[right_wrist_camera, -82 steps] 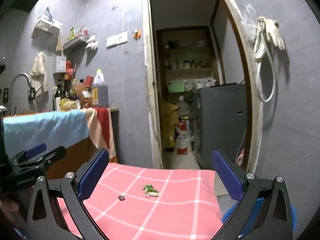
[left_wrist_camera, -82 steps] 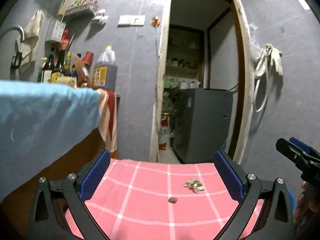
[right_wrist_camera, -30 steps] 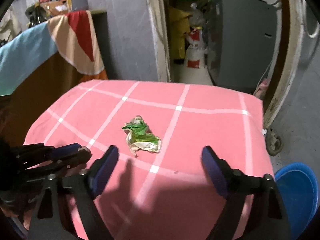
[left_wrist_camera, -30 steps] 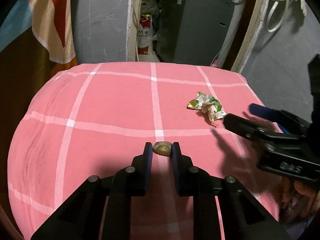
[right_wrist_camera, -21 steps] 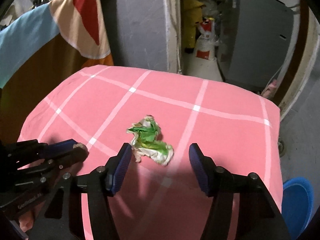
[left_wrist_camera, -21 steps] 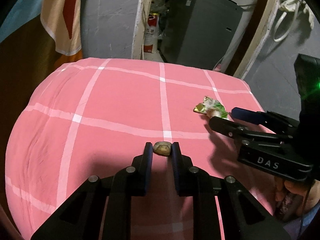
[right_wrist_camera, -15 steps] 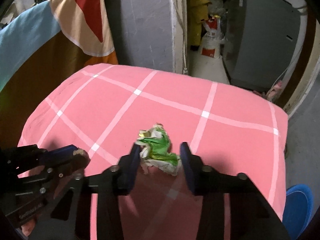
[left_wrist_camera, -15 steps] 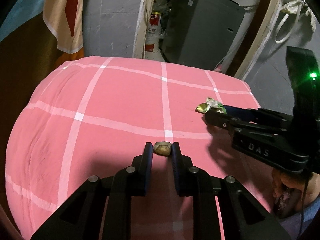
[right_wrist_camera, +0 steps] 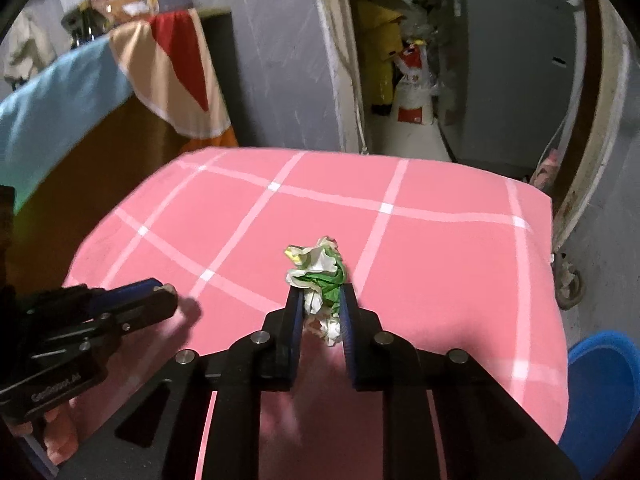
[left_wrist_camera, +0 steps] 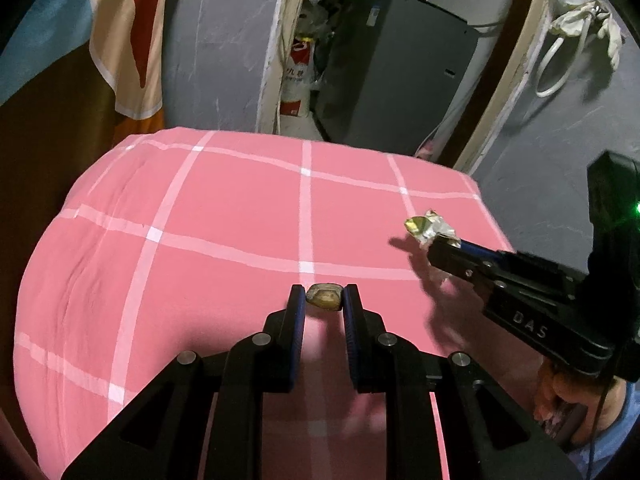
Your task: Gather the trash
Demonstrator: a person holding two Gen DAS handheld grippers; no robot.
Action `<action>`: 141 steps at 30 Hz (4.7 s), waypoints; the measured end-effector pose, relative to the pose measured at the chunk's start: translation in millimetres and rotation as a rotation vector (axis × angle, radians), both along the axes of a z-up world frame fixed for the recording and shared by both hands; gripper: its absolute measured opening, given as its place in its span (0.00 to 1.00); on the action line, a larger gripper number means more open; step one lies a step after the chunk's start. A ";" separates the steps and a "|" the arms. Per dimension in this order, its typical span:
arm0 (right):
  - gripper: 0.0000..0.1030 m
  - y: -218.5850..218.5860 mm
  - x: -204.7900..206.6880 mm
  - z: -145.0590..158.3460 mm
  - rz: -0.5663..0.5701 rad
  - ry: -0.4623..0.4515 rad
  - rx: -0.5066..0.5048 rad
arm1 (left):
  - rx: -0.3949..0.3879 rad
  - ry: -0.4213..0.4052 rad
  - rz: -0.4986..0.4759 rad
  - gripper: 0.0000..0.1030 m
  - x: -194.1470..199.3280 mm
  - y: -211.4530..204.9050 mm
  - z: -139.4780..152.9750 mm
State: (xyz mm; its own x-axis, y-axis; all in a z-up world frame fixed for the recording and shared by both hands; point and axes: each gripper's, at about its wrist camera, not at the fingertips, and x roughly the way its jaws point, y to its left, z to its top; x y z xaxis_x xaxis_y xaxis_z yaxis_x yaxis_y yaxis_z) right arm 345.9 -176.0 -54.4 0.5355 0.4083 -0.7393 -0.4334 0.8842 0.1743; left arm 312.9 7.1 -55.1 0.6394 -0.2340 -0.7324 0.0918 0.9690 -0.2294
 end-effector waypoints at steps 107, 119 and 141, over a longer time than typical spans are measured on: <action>0.76 -257.7 -194.5 80.6 -0.602 -0.389 0.129 | -0.202 -0.297 -0.290 0.90 -67.1 -220.1 67.7; 1.00 -236.4 -236.6 117.9 -0.600 -0.554 0.109 | -0.202 -0.461 -0.225 0.98 -113.6 -179.1 106.0; 1.00 -198.7 -310.0 136.2 -0.602 -0.708 0.071 | -0.076 -0.619 -0.179 0.98 -196.8 -133.7 118.1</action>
State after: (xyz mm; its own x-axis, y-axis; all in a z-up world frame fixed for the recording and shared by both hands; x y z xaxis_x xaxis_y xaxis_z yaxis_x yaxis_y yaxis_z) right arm 35.9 -374.7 81.8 0.9882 -0.0525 -0.1439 0.0683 0.9920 0.1066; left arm 116.1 -126.6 63.0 0.8844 -0.4126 -0.2181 0.3876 0.9096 -0.1495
